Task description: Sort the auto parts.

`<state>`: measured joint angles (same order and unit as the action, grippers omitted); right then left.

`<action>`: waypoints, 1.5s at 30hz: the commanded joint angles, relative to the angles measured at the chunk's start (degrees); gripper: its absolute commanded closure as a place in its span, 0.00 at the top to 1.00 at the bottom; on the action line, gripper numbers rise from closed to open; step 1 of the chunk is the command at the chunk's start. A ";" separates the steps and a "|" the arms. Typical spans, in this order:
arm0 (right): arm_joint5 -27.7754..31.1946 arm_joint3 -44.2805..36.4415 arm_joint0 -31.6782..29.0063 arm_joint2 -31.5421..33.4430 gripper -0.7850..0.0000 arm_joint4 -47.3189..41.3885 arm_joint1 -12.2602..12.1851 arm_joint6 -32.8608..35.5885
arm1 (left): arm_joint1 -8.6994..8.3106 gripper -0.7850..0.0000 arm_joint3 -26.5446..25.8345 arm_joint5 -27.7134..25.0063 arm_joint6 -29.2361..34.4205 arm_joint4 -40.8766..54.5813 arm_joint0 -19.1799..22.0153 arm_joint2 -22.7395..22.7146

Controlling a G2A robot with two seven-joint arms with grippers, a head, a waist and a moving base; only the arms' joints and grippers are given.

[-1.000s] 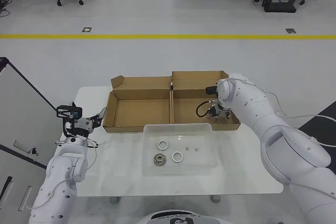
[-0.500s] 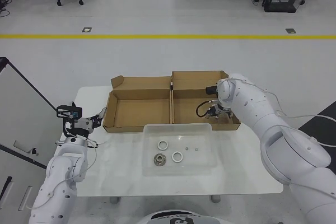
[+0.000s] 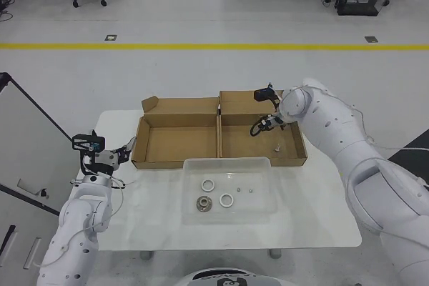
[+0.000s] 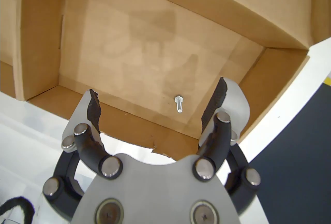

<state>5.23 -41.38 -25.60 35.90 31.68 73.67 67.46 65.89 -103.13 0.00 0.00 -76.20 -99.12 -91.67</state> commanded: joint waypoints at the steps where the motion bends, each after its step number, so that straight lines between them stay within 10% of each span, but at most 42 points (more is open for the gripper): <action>1: -0.02 -6.52 -1.02 1.72 1.00 1.12 -1.52 2.11 | 0.00 1.00 0.00 0.00 0.00 0.00 0.00 0.00; 13: 3.38 -49.27 -19.37 17.53 1.00 7.49 -11.67 20.41 | 0.00 1.00 0.00 0.00 0.00 0.00 0.00 0.00; 21: 9.14 -65.10 -29.70 20.80 1.00 9.53 -16.56 20.54 | 0.00 1.00 0.00 0.00 0.00 0.00 0.00 0.00; 35: 11.05 -67.81 -20.30 3.48 1.00 4.53 -21.67 20.54 | 0.00 1.00 0.00 0.00 0.00 0.00 0.00 0.00; 45: 10.43 -61.30 -10.29 -9.03 1.00 -3.13 -20.39 20.54 | 0.00 1.00 0.00 0.00 0.00 0.00 0.00 0.00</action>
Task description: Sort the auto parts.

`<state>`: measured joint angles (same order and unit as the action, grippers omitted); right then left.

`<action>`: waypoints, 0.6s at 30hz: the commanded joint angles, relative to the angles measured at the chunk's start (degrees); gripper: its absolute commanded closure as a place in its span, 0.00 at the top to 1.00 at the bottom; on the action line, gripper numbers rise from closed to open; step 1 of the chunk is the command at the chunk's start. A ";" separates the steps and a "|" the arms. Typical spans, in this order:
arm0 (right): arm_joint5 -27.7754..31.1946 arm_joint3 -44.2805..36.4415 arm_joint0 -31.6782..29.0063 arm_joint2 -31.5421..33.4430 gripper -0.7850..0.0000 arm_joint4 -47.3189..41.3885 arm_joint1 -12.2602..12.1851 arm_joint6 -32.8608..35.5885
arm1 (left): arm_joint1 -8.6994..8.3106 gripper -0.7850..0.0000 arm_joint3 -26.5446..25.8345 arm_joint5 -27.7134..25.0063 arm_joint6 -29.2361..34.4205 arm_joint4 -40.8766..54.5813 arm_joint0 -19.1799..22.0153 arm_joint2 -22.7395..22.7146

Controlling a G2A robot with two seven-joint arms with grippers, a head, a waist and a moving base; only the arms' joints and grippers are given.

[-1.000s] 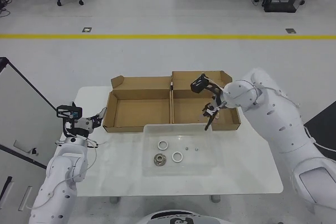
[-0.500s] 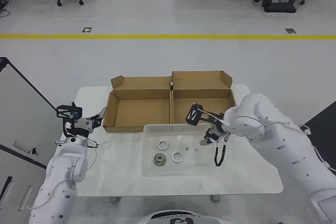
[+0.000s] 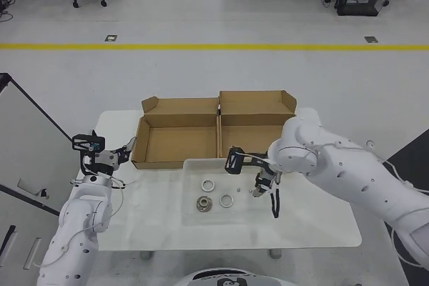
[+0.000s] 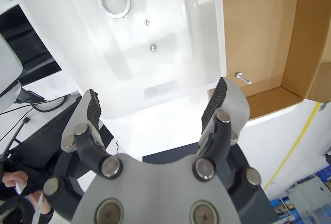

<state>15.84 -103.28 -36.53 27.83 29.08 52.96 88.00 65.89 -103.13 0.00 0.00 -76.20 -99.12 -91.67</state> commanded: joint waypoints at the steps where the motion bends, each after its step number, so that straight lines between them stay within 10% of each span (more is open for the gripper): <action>1: -0.30 1.16 1.10 -1.72 1.00 -1.26 0.67 0.00 | 0.00 1.00 0.00 0.00 0.00 0.00 0.00 0.00; 18: -0.79 4.82 3.19 -5.41 1.00 -2.51 2.98 -0.49 | 0.00 1.00 0.00 0.00 0.00 0.00 0.00 0.00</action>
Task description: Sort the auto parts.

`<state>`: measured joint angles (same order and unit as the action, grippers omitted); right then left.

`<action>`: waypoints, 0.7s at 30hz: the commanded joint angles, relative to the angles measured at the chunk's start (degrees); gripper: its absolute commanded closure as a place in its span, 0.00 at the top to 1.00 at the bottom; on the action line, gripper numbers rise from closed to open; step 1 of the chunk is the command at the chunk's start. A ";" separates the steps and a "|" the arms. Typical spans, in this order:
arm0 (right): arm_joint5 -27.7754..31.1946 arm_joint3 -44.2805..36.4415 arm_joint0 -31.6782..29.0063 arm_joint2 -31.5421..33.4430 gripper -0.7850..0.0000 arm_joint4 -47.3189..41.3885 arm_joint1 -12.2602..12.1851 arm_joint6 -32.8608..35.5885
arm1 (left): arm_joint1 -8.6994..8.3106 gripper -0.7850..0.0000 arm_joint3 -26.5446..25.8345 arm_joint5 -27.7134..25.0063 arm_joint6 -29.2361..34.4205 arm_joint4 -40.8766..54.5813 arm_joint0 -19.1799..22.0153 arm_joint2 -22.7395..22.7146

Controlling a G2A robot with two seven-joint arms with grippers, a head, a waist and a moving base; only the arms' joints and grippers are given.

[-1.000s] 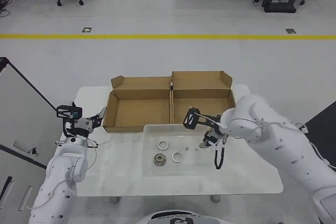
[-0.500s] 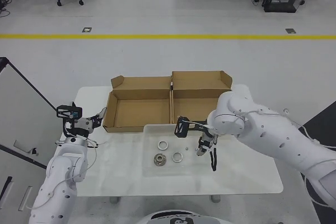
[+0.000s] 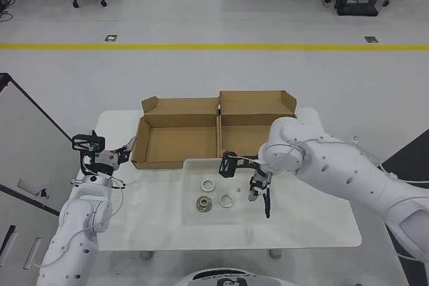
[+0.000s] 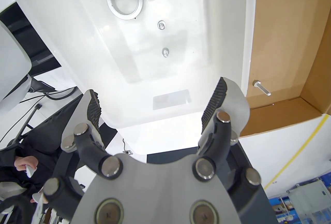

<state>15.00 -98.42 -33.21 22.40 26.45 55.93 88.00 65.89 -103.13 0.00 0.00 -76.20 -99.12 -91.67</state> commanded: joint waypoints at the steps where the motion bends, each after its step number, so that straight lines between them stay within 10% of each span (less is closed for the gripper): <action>1: 0.26 0.06 -0.48 0.02 1.00 0.52 -0.01 -1.47 | 0.00 1.00 0.00 0.00 0.00 0.00 0.00 0.00; 15: 6.46 5.18 -2.37 -2.94 1.00 1.85 1.39 -5.19 | 0.00 1.00 0.00 0.00 0.00 0.00 0.00 0.00; 21: 6.89 7.11 -2.29 -3.60 0.76 3.44 2.03 -5.66 | 0.00 1.00 0.00 0.00 0.00 0.00 0.00 0.00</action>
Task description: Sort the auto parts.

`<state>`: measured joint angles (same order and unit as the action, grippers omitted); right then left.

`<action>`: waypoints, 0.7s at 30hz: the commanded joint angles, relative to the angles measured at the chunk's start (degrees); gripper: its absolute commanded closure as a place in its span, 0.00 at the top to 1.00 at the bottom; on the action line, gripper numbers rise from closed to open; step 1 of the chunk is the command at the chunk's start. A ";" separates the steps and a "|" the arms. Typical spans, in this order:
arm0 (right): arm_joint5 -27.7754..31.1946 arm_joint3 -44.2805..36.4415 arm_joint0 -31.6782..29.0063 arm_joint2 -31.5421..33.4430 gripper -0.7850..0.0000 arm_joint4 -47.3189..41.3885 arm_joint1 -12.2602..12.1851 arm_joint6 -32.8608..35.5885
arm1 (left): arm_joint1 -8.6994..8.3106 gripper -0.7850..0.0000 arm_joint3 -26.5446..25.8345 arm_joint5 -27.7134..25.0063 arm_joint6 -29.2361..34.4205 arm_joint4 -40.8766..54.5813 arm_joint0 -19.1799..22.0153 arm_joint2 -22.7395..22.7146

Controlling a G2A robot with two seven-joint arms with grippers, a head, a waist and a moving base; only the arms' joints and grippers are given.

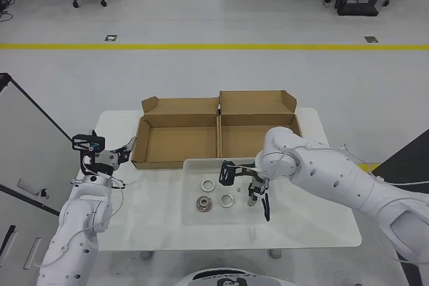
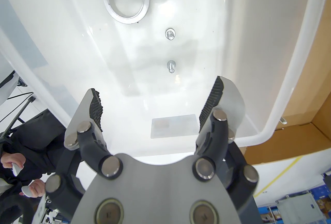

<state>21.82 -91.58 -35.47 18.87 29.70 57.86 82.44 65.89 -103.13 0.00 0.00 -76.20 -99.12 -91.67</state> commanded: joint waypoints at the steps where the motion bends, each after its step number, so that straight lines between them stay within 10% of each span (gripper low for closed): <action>1: 0.08 0.56 -0.04 -0.18 0.75 0.72 0.21 -0.09 | 0.00 1.00 0.00 0.00 0.00 0.00 0.00 0.00; 21: 0.46 4.31 -1.40 -1.13 0.47 4.62 2.05 -2.48 | 0.00 1.00 0.00 0.00 0.00 0.00 0.00 0.00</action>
<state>22.39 -87.36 -36.80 17.71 34.07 59.86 80.19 65.89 -103.13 0.00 0.00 -76.20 -99.12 -91.67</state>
